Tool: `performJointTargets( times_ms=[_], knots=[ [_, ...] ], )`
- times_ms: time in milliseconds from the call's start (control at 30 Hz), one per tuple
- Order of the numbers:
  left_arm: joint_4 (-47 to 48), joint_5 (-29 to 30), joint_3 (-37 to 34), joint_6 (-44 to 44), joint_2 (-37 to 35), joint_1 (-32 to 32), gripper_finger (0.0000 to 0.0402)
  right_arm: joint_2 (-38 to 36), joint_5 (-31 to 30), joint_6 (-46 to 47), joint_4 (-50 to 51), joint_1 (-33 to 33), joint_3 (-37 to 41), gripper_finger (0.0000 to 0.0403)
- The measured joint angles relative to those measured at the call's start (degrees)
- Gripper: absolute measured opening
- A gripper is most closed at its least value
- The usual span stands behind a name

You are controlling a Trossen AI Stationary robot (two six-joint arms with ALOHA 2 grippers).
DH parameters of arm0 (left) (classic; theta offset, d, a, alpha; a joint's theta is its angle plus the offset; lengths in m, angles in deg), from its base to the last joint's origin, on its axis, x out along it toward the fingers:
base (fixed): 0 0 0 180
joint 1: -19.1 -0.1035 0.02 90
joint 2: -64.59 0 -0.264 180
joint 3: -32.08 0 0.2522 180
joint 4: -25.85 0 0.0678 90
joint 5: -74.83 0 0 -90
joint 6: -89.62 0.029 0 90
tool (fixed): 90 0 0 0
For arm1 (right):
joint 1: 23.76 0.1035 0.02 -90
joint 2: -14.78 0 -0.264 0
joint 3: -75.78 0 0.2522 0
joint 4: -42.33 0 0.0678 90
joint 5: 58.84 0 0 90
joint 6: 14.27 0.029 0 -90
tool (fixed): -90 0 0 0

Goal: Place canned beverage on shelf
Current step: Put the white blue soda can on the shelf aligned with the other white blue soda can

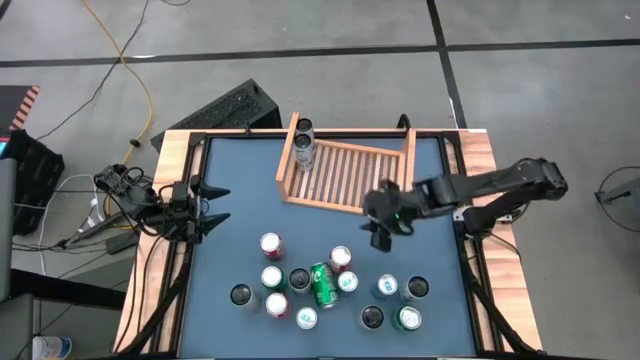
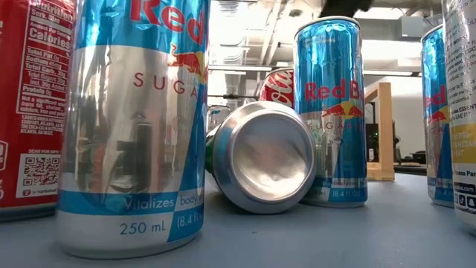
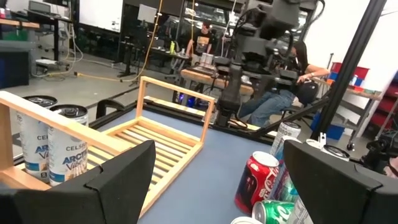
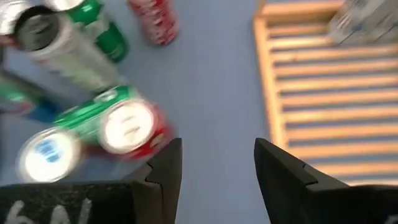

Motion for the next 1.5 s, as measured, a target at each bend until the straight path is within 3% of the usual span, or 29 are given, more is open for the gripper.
performJointTargets(
  times_ms=[133, 400, 733, 967, 1500],
  knots=[
    [-0.01, -0.26, -0.01, 0.03, 0.01, 0.0, 0.0341, -0.3, -0.56, 8.66, 4.66, 5.89, 0.0, 0.0212],
    [-0.01, -0.2, 0.0, 0.04, 0.01, 0.0, 0.0341, -0.28, -0.39, 31.68, 23.38, 15.27, 0.02, 0.0246],
    [-0.02, 1.37, 0.0, 0.09, 0.0, 0.0, 0.0341, -2.24, 7.93, 50.95, 24.36, 23.96, 0.05, 0.0246],
    [-0.03, 2.04, 0.0, 0.0, 0.0, -0.02, 0.0341, -1.0, 6.8, 49.81, 26.07, 28.17, 0.07, 0.0246],
    [-0.01, 2.14, 0.0, 0.46, 0.01, -0.02, 0.0341, -0.84, 6.06, 45.2, 28.03, 28.95, 0.09, 0.0246]
  ],
)
